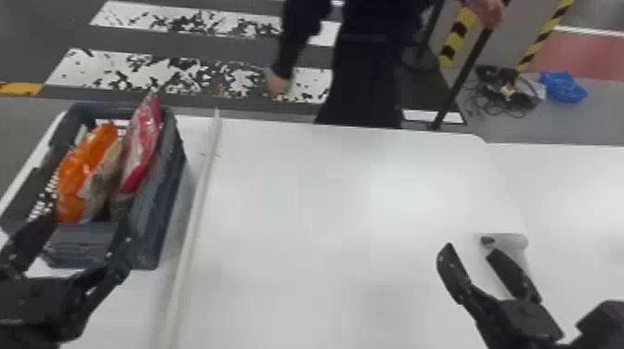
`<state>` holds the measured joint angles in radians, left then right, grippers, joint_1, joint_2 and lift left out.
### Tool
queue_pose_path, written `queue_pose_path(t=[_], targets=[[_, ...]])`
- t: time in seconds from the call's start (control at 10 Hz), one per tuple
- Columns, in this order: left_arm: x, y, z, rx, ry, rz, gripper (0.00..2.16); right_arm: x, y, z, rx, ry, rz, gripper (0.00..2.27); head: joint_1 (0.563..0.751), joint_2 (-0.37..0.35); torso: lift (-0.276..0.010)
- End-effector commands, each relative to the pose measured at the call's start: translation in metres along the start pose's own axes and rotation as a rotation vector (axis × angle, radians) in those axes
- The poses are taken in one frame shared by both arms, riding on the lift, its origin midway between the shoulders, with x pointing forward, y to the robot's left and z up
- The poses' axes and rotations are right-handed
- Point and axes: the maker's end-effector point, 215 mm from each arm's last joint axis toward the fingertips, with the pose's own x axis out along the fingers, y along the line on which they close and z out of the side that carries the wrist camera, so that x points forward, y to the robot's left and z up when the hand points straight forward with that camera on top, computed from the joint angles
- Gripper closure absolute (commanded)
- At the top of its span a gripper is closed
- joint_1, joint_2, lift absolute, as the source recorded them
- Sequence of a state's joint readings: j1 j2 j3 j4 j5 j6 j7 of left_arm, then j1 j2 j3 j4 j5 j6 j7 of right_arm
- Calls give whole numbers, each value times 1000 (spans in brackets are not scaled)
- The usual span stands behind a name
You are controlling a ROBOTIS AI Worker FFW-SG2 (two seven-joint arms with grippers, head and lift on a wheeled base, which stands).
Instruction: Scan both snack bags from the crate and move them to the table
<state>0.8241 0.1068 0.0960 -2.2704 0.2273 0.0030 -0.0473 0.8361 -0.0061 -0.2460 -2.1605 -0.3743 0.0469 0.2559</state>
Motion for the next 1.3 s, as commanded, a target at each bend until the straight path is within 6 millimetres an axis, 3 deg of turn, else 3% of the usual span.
queue_pose_path(t=[0.0,0.2,0.5,0.6,0.9,1.2], targets=[[21,37,-6,-15,30,49,97,-1,2,-1,2,3,4,164,695,-76,-87],[29,73,-5,-43,23,87,97,-1,4,-3,-4,7,9,164,695,10,-87],[42,98,-5,-55,19,122,97,3,11,-9,-10,18,23,164,695,73,-87],[51,104,-15,-72,57,131,97,4,14,-10,-18,21,27,164,695,94,-87],[85,103,-21,-25,99,130,97,2,14,-11,-13,22,30,164,695,122,-87],[99,97,-32,-32,163,124,97,0,13,-9,-11,8,33,164,695,110,-87]])
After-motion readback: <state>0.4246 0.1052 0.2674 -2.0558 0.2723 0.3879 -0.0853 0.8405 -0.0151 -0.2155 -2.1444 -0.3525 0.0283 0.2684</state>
